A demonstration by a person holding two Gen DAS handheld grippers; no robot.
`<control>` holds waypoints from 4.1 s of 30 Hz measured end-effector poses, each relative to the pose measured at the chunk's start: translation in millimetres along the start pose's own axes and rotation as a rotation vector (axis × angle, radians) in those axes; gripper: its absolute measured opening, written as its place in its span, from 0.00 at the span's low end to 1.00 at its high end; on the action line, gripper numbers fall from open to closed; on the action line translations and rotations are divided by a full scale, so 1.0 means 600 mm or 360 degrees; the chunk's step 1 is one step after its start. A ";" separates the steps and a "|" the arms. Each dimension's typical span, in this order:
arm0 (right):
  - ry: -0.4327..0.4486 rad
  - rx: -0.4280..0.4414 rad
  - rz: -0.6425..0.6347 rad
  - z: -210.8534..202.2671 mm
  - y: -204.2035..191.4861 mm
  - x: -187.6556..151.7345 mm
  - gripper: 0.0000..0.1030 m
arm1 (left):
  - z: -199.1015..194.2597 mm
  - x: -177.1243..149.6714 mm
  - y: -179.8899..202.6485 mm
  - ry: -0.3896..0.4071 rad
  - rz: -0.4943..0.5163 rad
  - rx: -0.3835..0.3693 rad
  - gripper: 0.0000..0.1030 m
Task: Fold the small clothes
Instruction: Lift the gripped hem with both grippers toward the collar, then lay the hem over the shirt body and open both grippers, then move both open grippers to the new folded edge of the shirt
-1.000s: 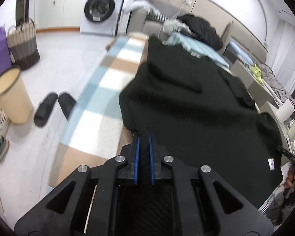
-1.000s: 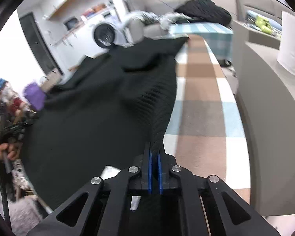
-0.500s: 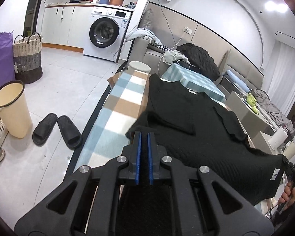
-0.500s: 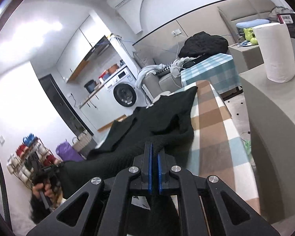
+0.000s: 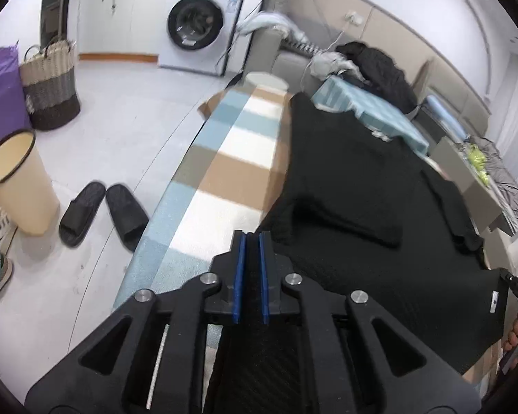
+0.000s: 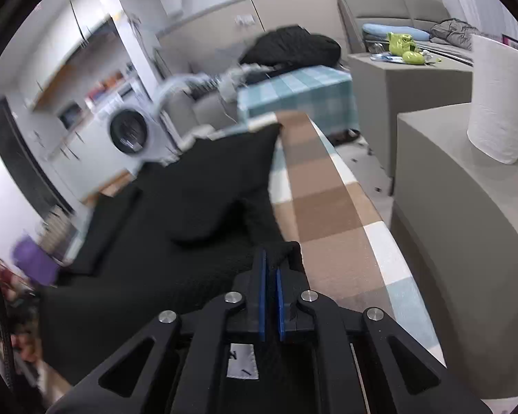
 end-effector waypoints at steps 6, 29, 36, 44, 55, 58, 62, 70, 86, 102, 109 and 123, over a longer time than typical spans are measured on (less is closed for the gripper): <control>-0.0004 -0.0048 0.0100 0.001 0.045 -0.006 0.47 | 0.027 -0.019 -0.020 -0.0096 -0.0077 -0.0025 0.57; -0.0301 0.0120 -0.0032 0.050 0.000 -0.055 0.19 | 0.035 -0.069 0.028 -0.0182 0.0138 -0.0088 0.16; -0.0340 0.0128 -0.0047 0.018 0.010 -0.084 0.18 | -0.007 -0.106 0.016 -0.0193 0.0145 -0.0079 0.16; -0.0398 0.0149 -0.0103 -0.034 0.023 -0.128 0.18 | -0.082 -0.165 -0.003 -0.0198 0.0133 -0.0044 0.16; -0.0313 0.0235 -0.0104 -0.077 0.028 -0.126 0.38 | -0.141 -0.170 -0.033 -0.0178 0.0053 -0.0015 0.29; -0.0240 0.0275 -0.0113 -0.088 0.022 -0.119 0.38 | -0.160 -0.166 -0.026 -0.0100 0.0094 -0.0045 0.26; -0.0206 0.0234 -0.0137 -0.067 0.016 -0.112 0.14 | -0.158 -0.157 -0.018 -0.0063 0.0115 -0.0029 0.05; 0.0093 0.0336 -0.0106 -0.138 0.018 -0.066 0.06 | -0.209 -0.103 -0.011 0.0114 0.0076 -0.0101 0.04; -0.0107 0.0088 0.0241 0.010 0.070 0.000 0.17 | -0.065 -0.033 -0.004 -0.0064 0.0033 -0.0025 0.21; -0.0026 0.0210 0.0033 -0.116 0.029 -0.082 0.99 | -0.184 -0.118 -0.031 0.0068 0.0099 0.0089 0.99; -0.0053 0.0226 -0.0047 -0.135 0.018 -0.114 1.00 | -0.210 -0.152 -0.024 0.0094 0.0139 0.0071 0.99; -0.0007 0.0210 -0.0093 -0.149 0.023 -0.129 1.00 | -0.192 -0.185 -0.015 0.0013 0.0295 0.0128 0.99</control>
Point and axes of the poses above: each gripper's, at about its wrist camera, not at the fingertips, and z roughly the way its jaws point, y to its right, x to its top, the point moved 6 cm from there along z, roughly the way its jaws point, and after that the axes turned 2 degrees about x, right-handed, at the moved point
